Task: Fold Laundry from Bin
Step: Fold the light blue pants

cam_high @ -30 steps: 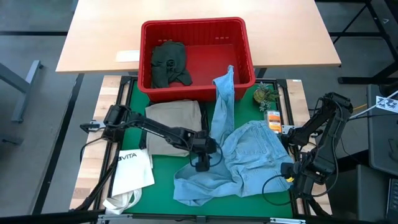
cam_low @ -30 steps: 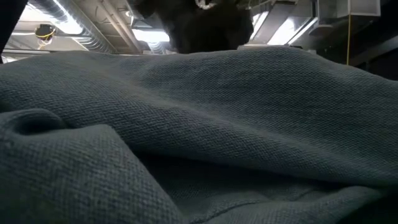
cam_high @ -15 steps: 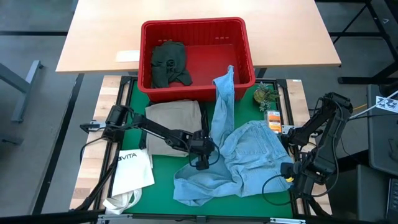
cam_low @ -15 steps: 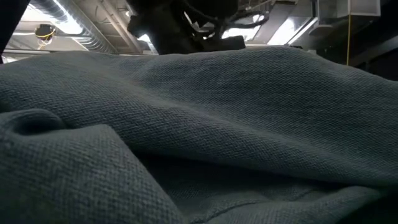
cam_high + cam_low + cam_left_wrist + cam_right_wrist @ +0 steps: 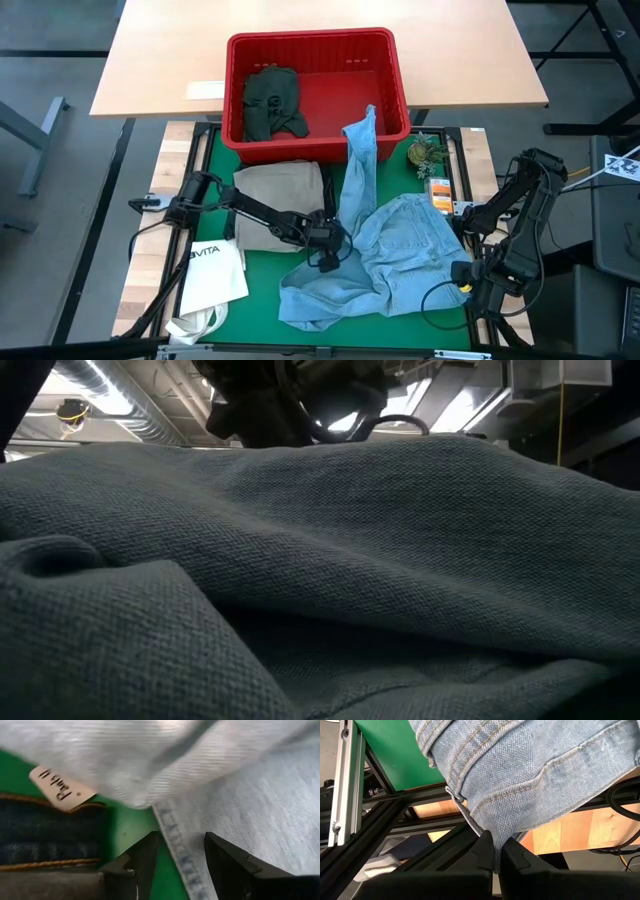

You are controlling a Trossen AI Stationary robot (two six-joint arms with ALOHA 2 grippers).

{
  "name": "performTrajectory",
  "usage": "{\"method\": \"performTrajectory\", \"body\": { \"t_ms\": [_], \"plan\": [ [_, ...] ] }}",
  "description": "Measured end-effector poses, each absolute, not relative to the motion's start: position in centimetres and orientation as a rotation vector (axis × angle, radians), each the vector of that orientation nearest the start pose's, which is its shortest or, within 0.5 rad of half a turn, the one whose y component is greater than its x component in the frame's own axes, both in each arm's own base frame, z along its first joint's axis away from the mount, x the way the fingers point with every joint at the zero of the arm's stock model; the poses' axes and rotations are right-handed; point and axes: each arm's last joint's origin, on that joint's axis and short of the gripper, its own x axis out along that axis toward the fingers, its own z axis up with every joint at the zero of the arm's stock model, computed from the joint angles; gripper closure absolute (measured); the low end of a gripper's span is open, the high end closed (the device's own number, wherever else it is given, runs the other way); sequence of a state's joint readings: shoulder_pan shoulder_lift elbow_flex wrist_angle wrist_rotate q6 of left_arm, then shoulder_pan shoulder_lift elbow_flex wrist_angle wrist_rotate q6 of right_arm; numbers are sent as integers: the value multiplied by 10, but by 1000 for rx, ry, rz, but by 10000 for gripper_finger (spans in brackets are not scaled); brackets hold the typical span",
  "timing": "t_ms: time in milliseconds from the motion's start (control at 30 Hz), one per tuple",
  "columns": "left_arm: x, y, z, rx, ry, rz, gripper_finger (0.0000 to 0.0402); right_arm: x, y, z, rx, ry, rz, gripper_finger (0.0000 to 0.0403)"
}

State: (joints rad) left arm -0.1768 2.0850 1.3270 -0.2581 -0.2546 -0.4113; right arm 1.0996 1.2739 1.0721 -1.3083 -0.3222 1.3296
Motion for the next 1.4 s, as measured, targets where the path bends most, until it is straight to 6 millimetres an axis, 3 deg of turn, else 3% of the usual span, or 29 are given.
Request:
{"method": "performTrajectory", "body": {
  "t_ms": [100, 267, 433, 533, 700, 833, 967, 1167, 1400],
  "plan": [
    [415, -63, 127, -232, 942, 324, 244, 83, 183, 271, 316, 1841, -40, 397],
    [417, -60, 119, -338, 995, 263, 244, 83, 183, 271, 316, 1841, -40, 397],
    [417, -62, 111, -344, 1027, 225, 252, 83, 183, 271, 315, 1841, -41, 397],
    [417, -62, 113, -343, 1023, 217, 287, 83, 183, 271, 315, 1841, -41, 397],
    [418, -61, 127, -362, 1021, 184, 382, 83, 183, 271, 315, 1841, -41, 397],
    [417, -63, 150, -353, 1040, 148, 389, 83, 183, 271, 315, 1839, -42, 397],
    [411, -62, 189, -351, 1083, 142, 395, 83, 183, 271, 314, 1837, -42, 397],
    [392, -67, 243, -388, 1310, 81, 393, 83, 183, 271, 314, 1836, -43, 397],
    [357, -77, 302, -326, 1598, 128, 392, 83, 183, 271, 314, 1838, -43, 397]
  ]
}}
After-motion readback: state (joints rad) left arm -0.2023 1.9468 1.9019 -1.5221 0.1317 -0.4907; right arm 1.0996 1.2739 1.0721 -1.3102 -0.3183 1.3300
